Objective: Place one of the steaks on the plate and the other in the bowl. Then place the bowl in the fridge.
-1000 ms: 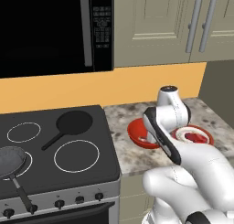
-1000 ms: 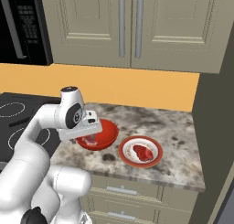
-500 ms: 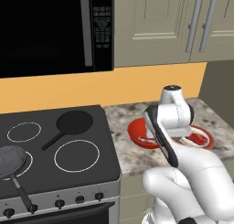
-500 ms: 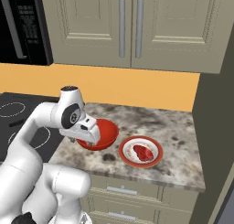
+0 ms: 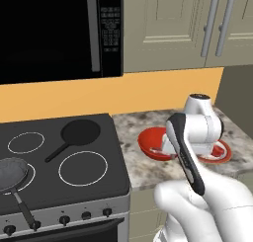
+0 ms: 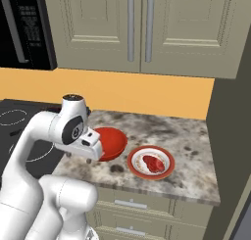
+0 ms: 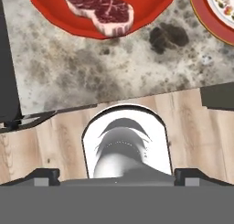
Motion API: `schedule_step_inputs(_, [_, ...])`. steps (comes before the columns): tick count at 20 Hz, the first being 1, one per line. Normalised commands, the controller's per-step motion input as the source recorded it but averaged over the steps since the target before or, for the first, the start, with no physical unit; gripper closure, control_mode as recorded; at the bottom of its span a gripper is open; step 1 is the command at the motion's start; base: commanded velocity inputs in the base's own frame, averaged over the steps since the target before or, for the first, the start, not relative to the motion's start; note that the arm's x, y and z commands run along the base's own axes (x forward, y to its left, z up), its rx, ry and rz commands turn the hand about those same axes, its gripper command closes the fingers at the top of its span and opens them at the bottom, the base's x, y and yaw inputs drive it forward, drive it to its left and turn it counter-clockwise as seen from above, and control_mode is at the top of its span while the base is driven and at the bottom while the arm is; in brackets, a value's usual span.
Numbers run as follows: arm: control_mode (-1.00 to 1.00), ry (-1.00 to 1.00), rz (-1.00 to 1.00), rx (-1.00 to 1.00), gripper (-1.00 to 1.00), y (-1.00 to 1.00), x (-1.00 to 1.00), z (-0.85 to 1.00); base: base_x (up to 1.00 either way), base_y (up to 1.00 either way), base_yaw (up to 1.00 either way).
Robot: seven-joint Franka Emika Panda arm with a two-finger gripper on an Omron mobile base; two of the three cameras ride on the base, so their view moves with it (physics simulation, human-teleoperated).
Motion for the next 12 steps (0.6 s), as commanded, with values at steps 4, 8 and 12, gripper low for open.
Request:
schedule_step_inputs(4, [1.00, 0.00, 0.00, 0.00, -1.00, 0.25, -0.11, 0.00, -0.11, 0.06, 0.00])
schedule_step_inputs(8, [1.00, 0.00, 0.00, 0.00, -1.00, 0.00, 0.00, 0.00, -0.81, 0.20, 0.02])
schedule_step_inputs(12, [1.00, 0.00, 0.00, 0.00, -1.00, 0.00, 0.00, 0.00, -0.94, 0.19, 0.00])
